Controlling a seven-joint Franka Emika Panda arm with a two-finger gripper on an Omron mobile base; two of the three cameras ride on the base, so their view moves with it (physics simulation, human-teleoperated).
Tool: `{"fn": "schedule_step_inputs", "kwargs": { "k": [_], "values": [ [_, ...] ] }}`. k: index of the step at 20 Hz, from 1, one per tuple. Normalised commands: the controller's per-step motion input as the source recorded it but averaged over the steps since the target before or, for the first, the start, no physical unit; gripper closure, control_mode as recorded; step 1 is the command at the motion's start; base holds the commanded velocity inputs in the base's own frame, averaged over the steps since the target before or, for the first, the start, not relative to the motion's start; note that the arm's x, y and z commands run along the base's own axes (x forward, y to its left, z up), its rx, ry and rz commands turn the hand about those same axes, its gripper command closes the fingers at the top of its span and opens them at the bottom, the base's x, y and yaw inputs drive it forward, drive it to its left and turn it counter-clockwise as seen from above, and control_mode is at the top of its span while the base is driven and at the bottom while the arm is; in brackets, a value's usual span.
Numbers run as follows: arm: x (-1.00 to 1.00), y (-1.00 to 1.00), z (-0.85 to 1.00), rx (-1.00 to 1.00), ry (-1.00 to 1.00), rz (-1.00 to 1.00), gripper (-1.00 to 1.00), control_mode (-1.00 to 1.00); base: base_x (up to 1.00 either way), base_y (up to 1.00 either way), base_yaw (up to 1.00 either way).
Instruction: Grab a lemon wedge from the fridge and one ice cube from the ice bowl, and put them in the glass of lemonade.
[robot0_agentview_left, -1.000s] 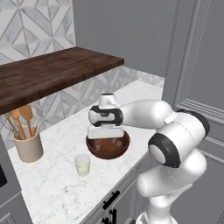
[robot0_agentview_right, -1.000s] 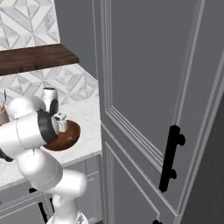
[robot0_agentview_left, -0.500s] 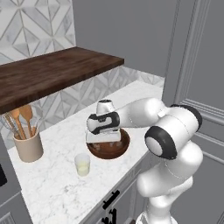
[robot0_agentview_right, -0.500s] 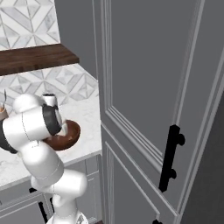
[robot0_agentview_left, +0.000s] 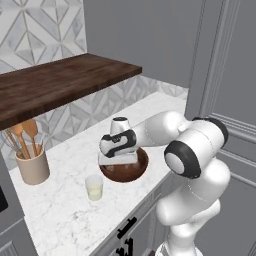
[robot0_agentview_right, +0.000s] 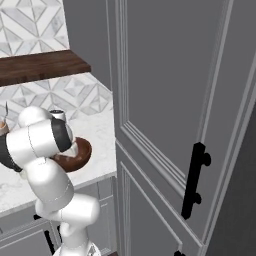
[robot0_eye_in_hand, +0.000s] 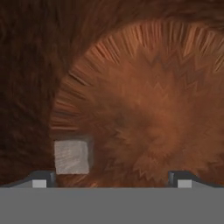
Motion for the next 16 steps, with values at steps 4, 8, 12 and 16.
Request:
{"fn": "schedule_step_inputs", "kwargs": {
  "k": [4, 8, 12, 16],
  "values": [
    [0.27, -0.09, 0.0, 0.0, -0.1, -0.07, -1.0, -1.0, 0.0, 0.0, 0.0],
    [-0.23, -0.34, -0.01, 0.0, -0.06, -0.08, -1.0, -1.0, 0.0, 0.0, 0.0],
    [-0.39, -0.13, -0.01, 0.0, -0.09, 0.0, -1.0, -1.0, 0.0, 0.0, 0.0],
    [-0.01, 0.08, 0.0, 0.0, -0.13, 0.0, -1.0, -1.0, 0.0, 0.0, 0.0]
  ]
}}
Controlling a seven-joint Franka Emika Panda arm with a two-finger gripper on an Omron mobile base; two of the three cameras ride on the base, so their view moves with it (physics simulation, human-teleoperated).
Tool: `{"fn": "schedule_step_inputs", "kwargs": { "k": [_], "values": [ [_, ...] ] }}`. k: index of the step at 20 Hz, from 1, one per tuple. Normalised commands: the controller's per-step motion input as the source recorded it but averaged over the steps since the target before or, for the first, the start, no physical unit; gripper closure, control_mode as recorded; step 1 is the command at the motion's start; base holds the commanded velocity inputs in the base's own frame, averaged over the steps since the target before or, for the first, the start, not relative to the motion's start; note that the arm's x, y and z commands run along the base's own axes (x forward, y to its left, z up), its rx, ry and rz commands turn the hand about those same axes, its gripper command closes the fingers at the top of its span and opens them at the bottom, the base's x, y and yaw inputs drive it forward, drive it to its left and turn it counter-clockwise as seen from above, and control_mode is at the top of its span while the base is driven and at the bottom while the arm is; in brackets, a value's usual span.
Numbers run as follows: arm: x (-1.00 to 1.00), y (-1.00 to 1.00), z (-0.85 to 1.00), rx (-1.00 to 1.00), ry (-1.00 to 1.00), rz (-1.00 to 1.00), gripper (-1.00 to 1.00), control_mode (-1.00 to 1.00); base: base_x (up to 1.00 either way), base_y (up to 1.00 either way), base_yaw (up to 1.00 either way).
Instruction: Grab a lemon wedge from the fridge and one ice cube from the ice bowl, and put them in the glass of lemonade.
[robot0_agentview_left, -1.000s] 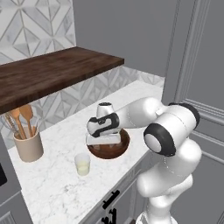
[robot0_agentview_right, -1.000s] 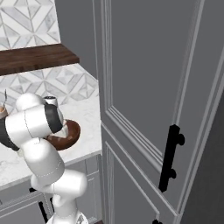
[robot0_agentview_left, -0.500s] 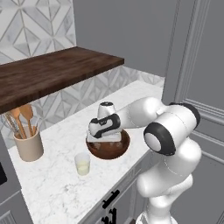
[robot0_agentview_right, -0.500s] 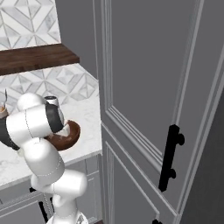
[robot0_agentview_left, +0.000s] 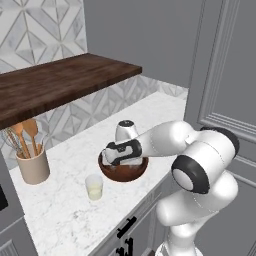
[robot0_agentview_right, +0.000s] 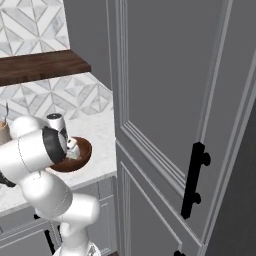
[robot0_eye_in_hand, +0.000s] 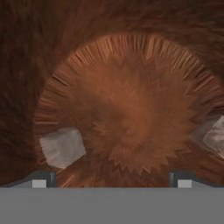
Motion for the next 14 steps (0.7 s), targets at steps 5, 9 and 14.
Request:
{"fn": "schedule_step_inputs", "kwargs": {
  "k": [5, 9, 14],
  "values": [
    [0.0, 0.09, 0.0, 0.0, -0.14, 0.0, -1.0, -1.0, 0.0, 0.0, 0.0],
    [0.02, 0.16, 0.0, 0.0, -0.08, 0.0, -1.0, -1.0, 0.0, 0.0, 0.0],
    [0.07, 0.01, 0.0, 0.0, -0.09, 0.0, -1.0, -1.0, 0.0, 0.0, 0.0]
  ]
}}
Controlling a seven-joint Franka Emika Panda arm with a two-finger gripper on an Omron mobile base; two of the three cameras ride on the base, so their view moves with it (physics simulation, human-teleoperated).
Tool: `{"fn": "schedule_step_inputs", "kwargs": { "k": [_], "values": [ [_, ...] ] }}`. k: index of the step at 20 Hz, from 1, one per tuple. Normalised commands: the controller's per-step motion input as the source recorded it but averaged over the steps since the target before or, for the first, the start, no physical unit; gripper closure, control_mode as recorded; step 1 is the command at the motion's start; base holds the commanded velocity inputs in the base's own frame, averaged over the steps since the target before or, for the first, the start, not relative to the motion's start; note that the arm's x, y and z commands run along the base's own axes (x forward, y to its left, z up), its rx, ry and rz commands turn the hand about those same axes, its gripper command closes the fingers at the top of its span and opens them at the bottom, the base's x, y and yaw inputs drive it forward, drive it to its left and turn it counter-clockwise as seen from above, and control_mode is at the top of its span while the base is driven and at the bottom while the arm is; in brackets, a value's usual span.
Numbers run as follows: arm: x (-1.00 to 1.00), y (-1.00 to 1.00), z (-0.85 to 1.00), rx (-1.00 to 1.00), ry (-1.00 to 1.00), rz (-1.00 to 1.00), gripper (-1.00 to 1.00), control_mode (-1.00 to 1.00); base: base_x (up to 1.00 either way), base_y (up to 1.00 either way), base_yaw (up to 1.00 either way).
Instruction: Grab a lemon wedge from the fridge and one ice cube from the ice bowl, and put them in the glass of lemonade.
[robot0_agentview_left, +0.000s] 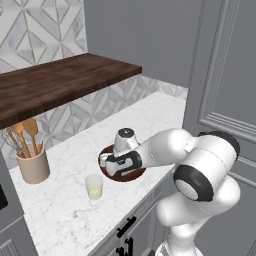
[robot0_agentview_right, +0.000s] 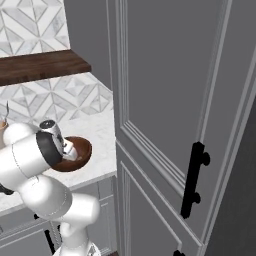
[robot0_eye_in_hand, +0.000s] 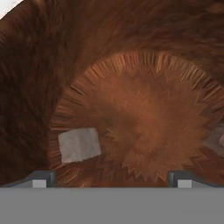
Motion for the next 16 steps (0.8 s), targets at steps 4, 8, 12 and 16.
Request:
{"fn": "schedule_step_inputs", "kwargs": {
  "k": [4, 8, 12, 16],
  "values": [
    [0.41, 0.0, 0.0, 0.0, -0.03, 0.0, -1.0, -1.0, 0.0, 0.0, 0.0],
    [0.26, 0.0, 0.0, 0.0, 0.0, 0.0, -1.0, -1.0, 0.0, 0.0, 0.0],
    [-0.02, 0.0, -0.05, 0.0, 0.0, 0.0, -1.0, -1.0, 0.0, 0.0, 0.0],
    [-0.2, 0.0, 0.0, 0.0, 0.0, 0.0, -1.0, -1.0, 0.0, 0.0, 0.0]
  ]
}}
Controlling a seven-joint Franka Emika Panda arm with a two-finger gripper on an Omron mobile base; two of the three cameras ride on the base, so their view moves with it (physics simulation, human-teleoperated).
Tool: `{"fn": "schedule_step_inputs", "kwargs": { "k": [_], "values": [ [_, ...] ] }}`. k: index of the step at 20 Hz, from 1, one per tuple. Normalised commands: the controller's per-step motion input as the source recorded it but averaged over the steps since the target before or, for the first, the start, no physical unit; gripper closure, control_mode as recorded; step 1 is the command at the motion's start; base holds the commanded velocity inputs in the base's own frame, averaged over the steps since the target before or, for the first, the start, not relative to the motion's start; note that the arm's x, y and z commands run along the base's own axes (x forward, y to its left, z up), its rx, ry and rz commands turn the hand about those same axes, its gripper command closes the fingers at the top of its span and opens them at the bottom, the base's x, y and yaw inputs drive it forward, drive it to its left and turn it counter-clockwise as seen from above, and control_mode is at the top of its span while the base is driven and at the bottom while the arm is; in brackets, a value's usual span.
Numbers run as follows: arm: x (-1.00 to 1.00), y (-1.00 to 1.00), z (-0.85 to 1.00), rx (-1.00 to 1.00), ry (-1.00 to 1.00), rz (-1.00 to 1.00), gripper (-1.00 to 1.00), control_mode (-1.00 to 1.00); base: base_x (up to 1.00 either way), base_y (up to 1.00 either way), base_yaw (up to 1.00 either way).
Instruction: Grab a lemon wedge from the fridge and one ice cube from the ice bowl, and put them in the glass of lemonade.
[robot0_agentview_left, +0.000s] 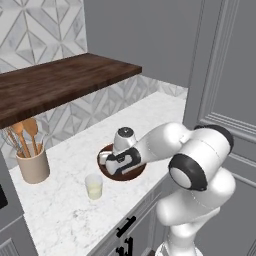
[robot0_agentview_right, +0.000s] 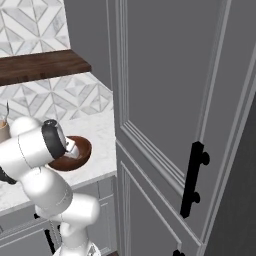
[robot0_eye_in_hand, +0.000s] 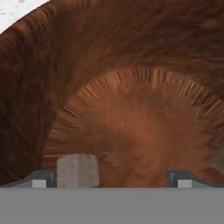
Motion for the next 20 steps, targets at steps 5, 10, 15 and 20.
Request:
{"fn": "schedule_step_inputs", "kwargs": {
  "k": [5, 10, 15, 20],
  "values": [
    [0.07, 0.0, 0.0, 0.0, 0.0, 0.0, -1.0, -1.0, 0.0, 0.0, 0.0],
    [0.13, 0.0, -0.03, 0.0, 0.0, 0.0, -1.0, -1.0, 0.0, 0.0, 0.0],
    [-0.01, 0.0, -0.37, 0.0, 0.0, 0.0, -1.0, -1.0, 0.0, 0.0, 0.0],
    [0.0, 0.0, -0.08, 0.0, 0.0, 0.0, -1.0, -1.0, 0.0, 0.0, 0.0]
  ]
}}
